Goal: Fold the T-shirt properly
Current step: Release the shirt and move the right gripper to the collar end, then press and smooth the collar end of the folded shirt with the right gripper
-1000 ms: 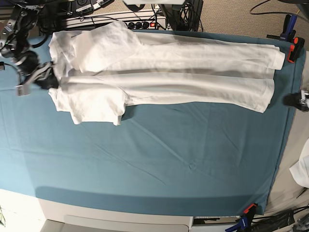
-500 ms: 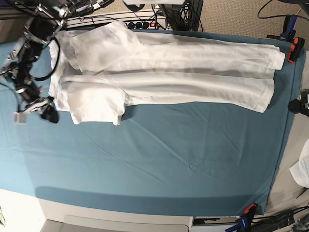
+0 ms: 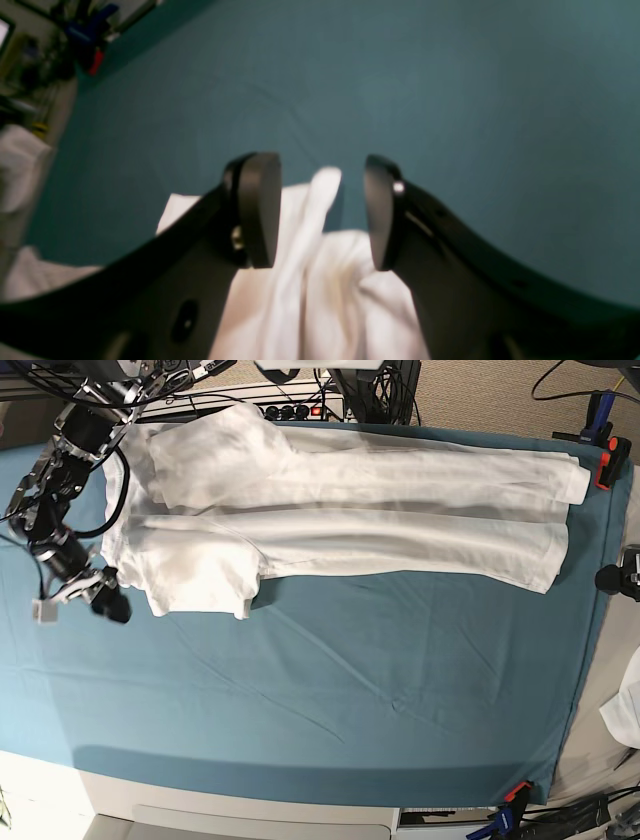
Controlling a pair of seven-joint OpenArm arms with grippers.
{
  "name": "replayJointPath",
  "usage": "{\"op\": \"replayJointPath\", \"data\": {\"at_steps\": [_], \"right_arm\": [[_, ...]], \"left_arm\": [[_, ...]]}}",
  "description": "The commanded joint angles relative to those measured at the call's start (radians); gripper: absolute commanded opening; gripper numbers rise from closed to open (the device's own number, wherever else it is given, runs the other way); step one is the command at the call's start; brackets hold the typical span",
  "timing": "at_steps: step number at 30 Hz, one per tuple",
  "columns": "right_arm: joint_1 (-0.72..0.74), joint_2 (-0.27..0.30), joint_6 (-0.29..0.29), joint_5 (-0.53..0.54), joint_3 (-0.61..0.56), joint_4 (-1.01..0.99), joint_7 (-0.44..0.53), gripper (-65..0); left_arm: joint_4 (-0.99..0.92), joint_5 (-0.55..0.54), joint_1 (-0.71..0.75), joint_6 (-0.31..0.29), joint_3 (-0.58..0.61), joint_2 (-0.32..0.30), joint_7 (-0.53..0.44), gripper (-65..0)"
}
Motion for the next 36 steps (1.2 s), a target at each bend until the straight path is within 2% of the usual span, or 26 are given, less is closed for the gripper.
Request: {"op": "replayJointPath", "data": {"at_steps": [1, 5, 11, 15, 20, 24, 26, 29, 33, 34, 36], "right_arm": [[0.020, 0.021, 0.007, 0.002, 0.004, 0.040, 0.020, -37.4], [0.022, 0.019, -0.048, -0.088, -0.026, 0.043, 0.064, -37.4], [0.029, 0.018, -0.090, -0.147, -0.174, -0.013, 0.087, -37.4], [0.069, 0.018, -0.151, -0.240, -0.258, -0.014, 0.087, -37.4], [0.088, 0.002, -0.204, -0.296, -0.277, -0.014, 0.087, -37.4], [0.090, -0.043, -0.229, -0.292, -0.238, -0.060, 0.093, -37.4], [0.094, -0.063, -0.227, -0.250, -0.211, -0.120, 0.093, -37.4], [0.094, -0.070, -0.198, -0.187, -0.188, -0.192, 0.088, -37.4], [0.093, -0.070, -0.196, -0.145, -0.185, -0.223, 0.070, -37.6], [0.093, -0.070, -0.194, -0.139, -0.185, -0.223, 0.069, -39.5], [0.094, -0.070, -0.171, -0.120, -0.185, -0.222, 0.065, -51.8]], "left_arm": [[0.012, -0.020, -0.021, -0.005, -0.010, -0.033, -0.003, -33.0], [0.012, -0.020, -0.021, -0.005, -0.010, -0.033, -0.003, -33.0], [0.012, -0.020, -0.021, -0.005, -0.010, -0.032, -0.003, -33.0], [0.012, -0.020, -0.021, -0.005, -0.010, -0.032, -0.003, -33.0], [0.012, -0.020, -0.021, -0.005, -0.010, -0.033, -0.003, -33.0], [0.012, -0.020, -0.021, -0.005, -0.010, -0.033, -0.003, -33.0], [0.012, -0.020, -0.021, -0.005, -0.010, -0.032, -0.003, -33.0], [0.012, -0.020, -0.021, -0.005, -0.010, -0.032, -0.003, -33.0], [0.012, -0.020, -0.021, -0.005, -0.010, -0.032, -0.003, -33.0], [0.012, -0.020, -0.021, -0.005, -0.010, -0.032, -0.003, -33.0], [0.012, -0.020, -0.021, -0.005, -0.010, -0.032, -0.003, -33.0]]}}
